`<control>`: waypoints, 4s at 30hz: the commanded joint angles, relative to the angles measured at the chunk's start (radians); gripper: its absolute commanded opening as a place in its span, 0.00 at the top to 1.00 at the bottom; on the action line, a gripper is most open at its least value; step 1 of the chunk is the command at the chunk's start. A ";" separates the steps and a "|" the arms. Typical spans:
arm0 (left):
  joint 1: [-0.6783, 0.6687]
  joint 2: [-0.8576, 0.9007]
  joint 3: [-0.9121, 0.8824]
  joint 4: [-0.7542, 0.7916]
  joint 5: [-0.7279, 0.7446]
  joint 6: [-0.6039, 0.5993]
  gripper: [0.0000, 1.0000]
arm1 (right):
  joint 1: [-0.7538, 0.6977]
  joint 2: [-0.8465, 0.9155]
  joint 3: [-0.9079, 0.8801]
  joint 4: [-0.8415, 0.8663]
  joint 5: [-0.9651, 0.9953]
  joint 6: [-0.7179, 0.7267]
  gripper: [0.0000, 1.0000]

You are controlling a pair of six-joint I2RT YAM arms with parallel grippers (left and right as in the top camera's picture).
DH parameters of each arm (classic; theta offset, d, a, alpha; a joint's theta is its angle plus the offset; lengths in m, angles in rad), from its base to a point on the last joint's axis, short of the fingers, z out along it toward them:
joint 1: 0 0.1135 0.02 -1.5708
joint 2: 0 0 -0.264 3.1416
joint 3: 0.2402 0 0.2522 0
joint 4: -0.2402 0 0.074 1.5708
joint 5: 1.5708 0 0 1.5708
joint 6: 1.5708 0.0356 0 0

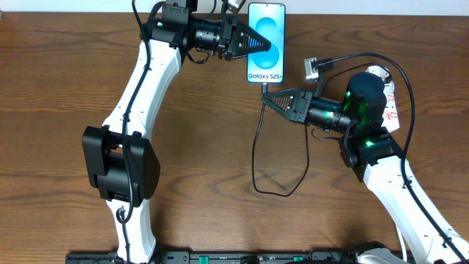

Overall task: Plug charger to phone and switch on socket
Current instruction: 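Push the plug upward into the phone's port with the right gripper, then lower the phone with the left gripper onto the table, cable attached, then open the left gripper and lift it away from the phone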

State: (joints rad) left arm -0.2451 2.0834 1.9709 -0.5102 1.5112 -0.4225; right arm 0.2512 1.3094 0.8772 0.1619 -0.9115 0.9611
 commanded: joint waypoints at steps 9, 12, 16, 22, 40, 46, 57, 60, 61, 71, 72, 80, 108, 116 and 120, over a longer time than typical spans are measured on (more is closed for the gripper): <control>-0.003 -0.014 0.011 0.003 0.062 0.002 0.93 | -0.015 0.004 0.007 0.082 0.102 -0.015 0.99; -0.003 -0.014 0.011 0.004 0.061 0.002 0.93 | -0.014 0.004 0.007 0.074 0.101 -0.016 0.96; -0.003 -0.013 0.011 0.004 0.061 0.002 0.93 | -0.014 0.004 0.007 0.053 0.101 -0.016 0.73; -0.003 -0.013 0.011 0.003 0.028 0.001 0.93 | -0.014 0.004 0.007 0.011 0.097 -0.016 0.42; -0.029 0.074 0.011 -0.489 -0.605 0.226 0.92 | -0.021 0.004 0.007 -0.310 0.205 -0.225 0.01; -0.079 0.167 0.011 -0.507 -0.604 0.255 0.93 | -0.021 0.004 0.007 -0.378 0.259 -0.237 0.01; -0.127 0.250 0.009 -0.517 -0.634 0.372 0.92 | -0.053 0.004 0.007 -0.417 0.257 -0.253 0.01; -0.127 0.250 0.009 -0.509 -0.640 0.375 0.93 | -0.056 0.004 0.007 -0.419 0.258 -0.252 0.01; -0.127 0.250 0.009 -0.504 -0.662 0.373 0.93 | -0.056 0.004 0.007 -0.419 0.258 -0.252 0.01; -0.127 0.253 -0.054 -0.452 -0.697 0.332 0.93 | -0.058 0.004 0.007 -0.422 0.258 -0.252 0.01; -0.127 0.253 -0.067 -0.440 -0.697 0.319 0.92 | -0.058 0.004 0.007 -0.423 0.258 -0.252 0.01; -0.127 0.256 -0.135 -0.365 -0.697 0.286 0.93 | -0.058 0.004 0.007 -0.425 0.258 -0.252 0.01; -0.127 0.316 -0.136 -0.349 -0.764 0.279 0.77 | -0.058 0.004 0.007 -0.440 0.259 -0.253 0.01; -0.127 0.316 -0.136 -0.348 -0.777 0.279 0.57 | -0.058 0.004 0.007 -0.447 0.259 -0.254 0.01; -0.127 0.316 -0.136 -0.363 -0.850 0.279 0.44 | -0.058 0.004 0.007 -0.473 0.282 -0.261 0.01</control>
State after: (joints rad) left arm -0.3744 2.3825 1.8366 -0.8574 0.7593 -0.1532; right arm 0.1993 1.3155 0.8745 -0.2970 -0.6514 0.7216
